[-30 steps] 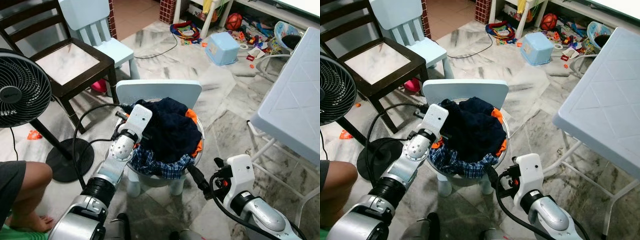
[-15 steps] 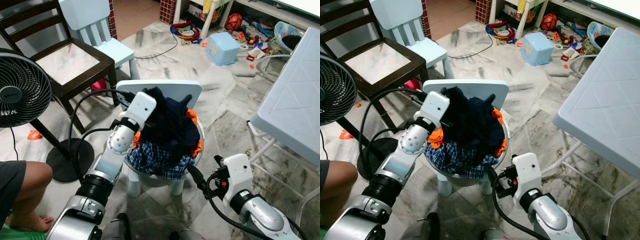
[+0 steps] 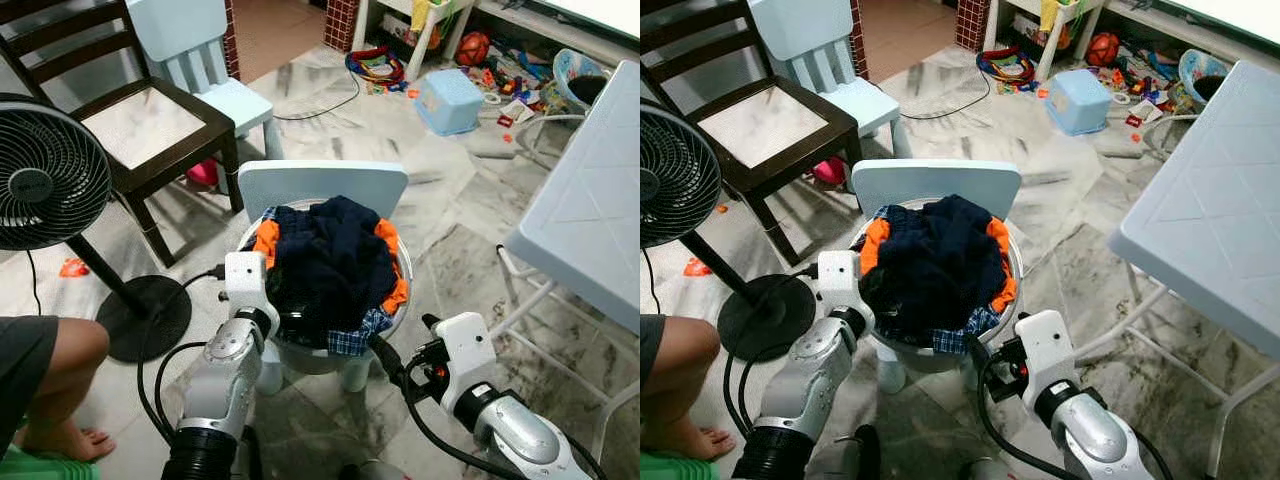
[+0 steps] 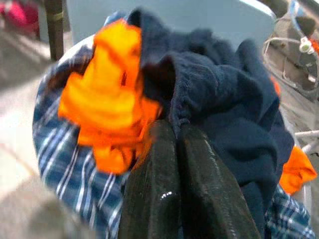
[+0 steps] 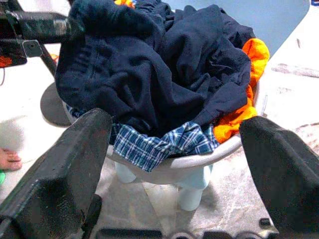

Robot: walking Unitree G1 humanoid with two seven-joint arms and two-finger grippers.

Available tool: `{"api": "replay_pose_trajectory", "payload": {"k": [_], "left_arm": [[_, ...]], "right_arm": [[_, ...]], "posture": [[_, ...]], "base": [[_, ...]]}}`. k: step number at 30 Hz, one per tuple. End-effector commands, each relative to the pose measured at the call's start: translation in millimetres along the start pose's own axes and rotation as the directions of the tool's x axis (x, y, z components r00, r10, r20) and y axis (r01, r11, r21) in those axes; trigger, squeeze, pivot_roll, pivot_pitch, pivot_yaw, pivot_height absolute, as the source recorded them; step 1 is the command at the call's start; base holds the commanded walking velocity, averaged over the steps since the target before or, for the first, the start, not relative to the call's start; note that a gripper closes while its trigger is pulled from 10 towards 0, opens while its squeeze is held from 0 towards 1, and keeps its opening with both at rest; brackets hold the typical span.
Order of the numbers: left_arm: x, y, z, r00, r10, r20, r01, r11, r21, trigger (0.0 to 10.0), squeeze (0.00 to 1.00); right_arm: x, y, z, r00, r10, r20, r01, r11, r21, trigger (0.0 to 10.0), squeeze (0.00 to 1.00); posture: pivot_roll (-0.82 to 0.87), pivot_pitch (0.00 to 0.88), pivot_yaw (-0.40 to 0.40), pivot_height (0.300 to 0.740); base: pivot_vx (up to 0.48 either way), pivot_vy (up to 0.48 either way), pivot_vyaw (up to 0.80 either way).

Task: Hang hanger

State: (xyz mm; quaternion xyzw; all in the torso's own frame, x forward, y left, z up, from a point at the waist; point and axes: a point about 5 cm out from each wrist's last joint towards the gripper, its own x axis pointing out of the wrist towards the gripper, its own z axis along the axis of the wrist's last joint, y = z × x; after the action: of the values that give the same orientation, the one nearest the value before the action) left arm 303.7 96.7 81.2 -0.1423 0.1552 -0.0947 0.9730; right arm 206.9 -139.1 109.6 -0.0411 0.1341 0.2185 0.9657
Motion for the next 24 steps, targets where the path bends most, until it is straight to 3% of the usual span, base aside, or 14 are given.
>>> {"api": "replay_pose_trajectory", "payload": {"k": [1,6,7,8,10,11,12,13,20,24], "left_arm": [[-2.2,-12.4,-6,0.999,-0.016,-0.029,0.013,0.997,-0.074,0.0,0.00],[-3.7,-20.4,-4,0.997,-0.057,-0.054,0.049,0.990,-0.133,0.0,0.00],[-3.9,-20.5,-6,0.996,-0.056,-0.071,0.046,0.988,-0.144,4.4,0.00],[-4.0,-20.0,-10,0.994,-0.048,-0.102,0.032,0.986,-0.162,10.0,0.00],[-4.0,-20.3,-14,0.990,-0.042,-0.131,0.016,0.981,-0.194,10.0,0.00],[-3.6,-23.5,-15,0.989,-0.048,-0.142,0.012,0.969,-0.249,10.0,0.00],[-3.0,-25.8,-15,0.988,-0.050,-0.143,0.009,0.962,-0.274,10.0,0.46],[-2.2,-28.8,-14,0.988,-0.054,-0.146,0.008,0.955,-0.296,10.0,1.00],[-5.3,-49.6,-15,0.969,-0.175,-0.177,0.095,0.916,-0.389,10.0,1.00],[-15.7,-48.6,-22,0.945,-0.238,-0.224,0.145,0.920,-0.365,10.0,1.00]], "right_arm": [[-1.0,-1.8,-4,1.000,-0.004,-0.018,0.004,1.000,-0.008,10.0,0.00],[0.2,-1.9,-5,1.000,-0.004,-0.019,0.004,1.000,-0.020,10.0,0.00],[0.4,-0.7,-5,1.000,0.000,-0.019,0.000,1.000,-0.023,10.0,0.00],[0.7,1.1,-5,1.000,0.006,-0.020,-0.006,1.000,-0.027,10.0,0.00],[0.8,2.7,-6,1.000,0.013,-0.021,-0.014,0.999,-0.036,10.0,0.00],[0.9,3.5,-6,1.000,0.020,-0.022,-0.020,0.999,-0.043,10.0,0.00],[0.9,3.6,-6,1.000,0.021,-0.022,-0.022,0.999,-0.044,10.0,0.00],[1.0,3.6,-6,1.000,0.022,-0.022,-0.023,0.999,-0.046,10.0,0.00],[2.8,0.4,-5,1.000,0.018,-0.019,-0.019,0.998,-0.055,10.0,0.00],[4.1,0.2,-6,1.000,0.015,-0.019,-0.016,0.998,-0.058,10.0,0.00]], "posture": [[-0.11,0.164,-0.067,0.740],[-0.11,0.168,-0.069,0.740],[-0.10,0.168,-0.070,0.740],[-0.10,0.168,-0.070,0.740],[-0.10,0.169,-0.072,0.740],[-0.10,0.169,-0.073,0.740],[-0.10,0.169,-0.073,0.740],[-0.10,0.169,-0.073,0.740],[-0.10,0.166,-0.073,0.740],[-0.09,0.167,-0.071,0.740]], "base": [[0.000,0.000,0.00],[0.000,0.000,0.00],[0.000,0.000,0.00],[0.000,0.000,0.00],[0.000,0.000,0.00],[0.000,0.000,0.00],[0.000,0.000,0.00],[0.000,0.000,0.00],[0.000,0.000,0.00],[0.000,0.000,0.00]]}}
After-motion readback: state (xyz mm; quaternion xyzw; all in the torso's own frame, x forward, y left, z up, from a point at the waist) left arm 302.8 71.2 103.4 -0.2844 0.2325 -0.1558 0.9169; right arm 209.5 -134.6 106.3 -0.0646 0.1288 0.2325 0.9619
